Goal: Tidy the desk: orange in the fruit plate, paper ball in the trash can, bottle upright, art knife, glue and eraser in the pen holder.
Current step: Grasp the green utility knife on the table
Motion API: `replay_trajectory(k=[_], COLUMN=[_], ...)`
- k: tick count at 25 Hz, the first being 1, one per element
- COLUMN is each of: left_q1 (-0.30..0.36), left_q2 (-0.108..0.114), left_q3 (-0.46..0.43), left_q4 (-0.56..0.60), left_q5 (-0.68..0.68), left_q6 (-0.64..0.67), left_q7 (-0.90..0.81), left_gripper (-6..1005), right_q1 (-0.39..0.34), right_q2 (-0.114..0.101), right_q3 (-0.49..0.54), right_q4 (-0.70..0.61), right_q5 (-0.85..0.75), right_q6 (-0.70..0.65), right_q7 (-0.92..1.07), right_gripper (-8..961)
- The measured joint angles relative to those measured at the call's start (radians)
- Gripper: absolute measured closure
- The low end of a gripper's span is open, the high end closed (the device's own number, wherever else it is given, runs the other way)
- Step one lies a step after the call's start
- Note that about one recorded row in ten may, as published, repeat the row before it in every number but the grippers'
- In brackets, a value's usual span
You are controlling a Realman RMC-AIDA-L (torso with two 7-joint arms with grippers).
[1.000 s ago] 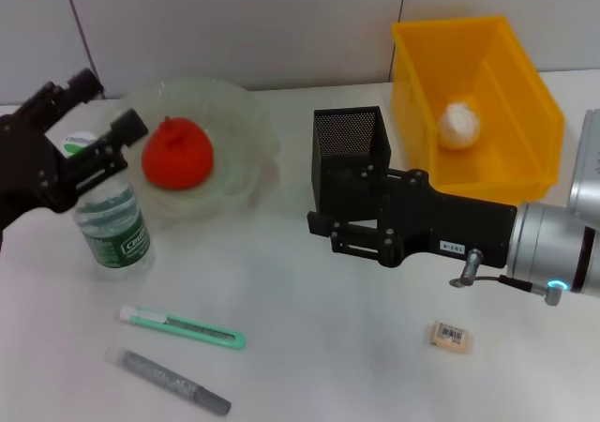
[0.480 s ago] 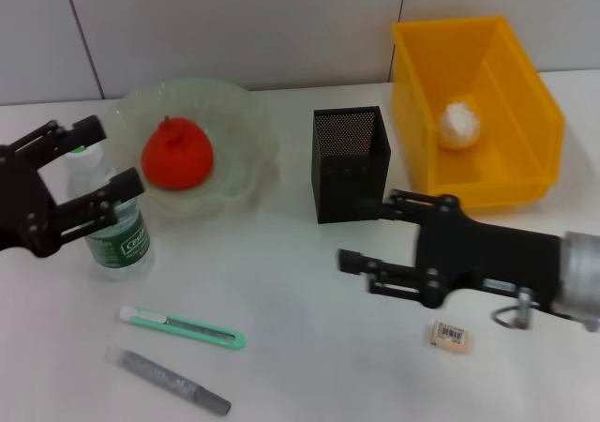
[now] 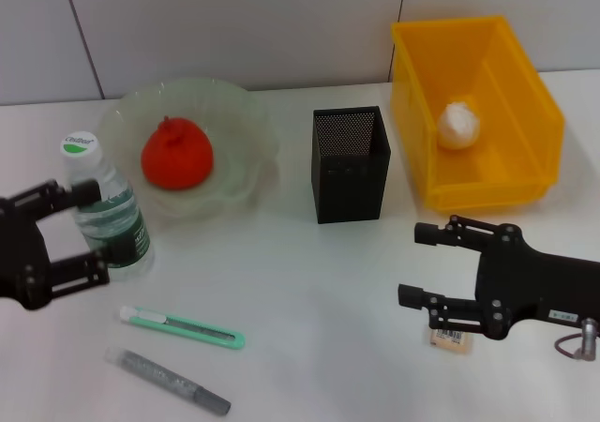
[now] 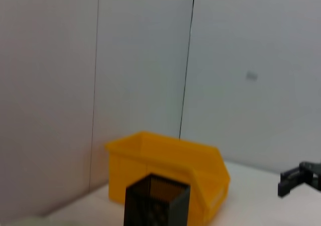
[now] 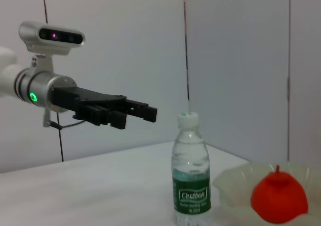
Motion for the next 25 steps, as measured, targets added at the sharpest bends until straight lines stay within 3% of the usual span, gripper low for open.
replay_trajectory(k=[6,17,25], left_q1=[0.011,-0.026,-0.099], left_q2=[-0.042,-0.044,-0.045], left_q3=[-0.022,0.065,0.222], left_q4=[0.166,0.396,0.511], left_q5=[0.22,0.491,0.732], left_q6=[-0.008,-0.001,0.002], left_q7=[-0.135,-0.444,-0.666], left_gripper=[195,196,196], right_q1=[-0.005,-0.012,0.001], right_q2=[0.001,0.005,0.005], right_q3=[0.007,0.008,0.008], right_q4=[-0.017,-0.03,-0.051], right_q5=[-0.024,-0.023,-0.022], right_q6=[-0.005,-0.007,-0.011], right_q7=[0.0,-0.001,-0.001], right_gripper=[191,191,191])
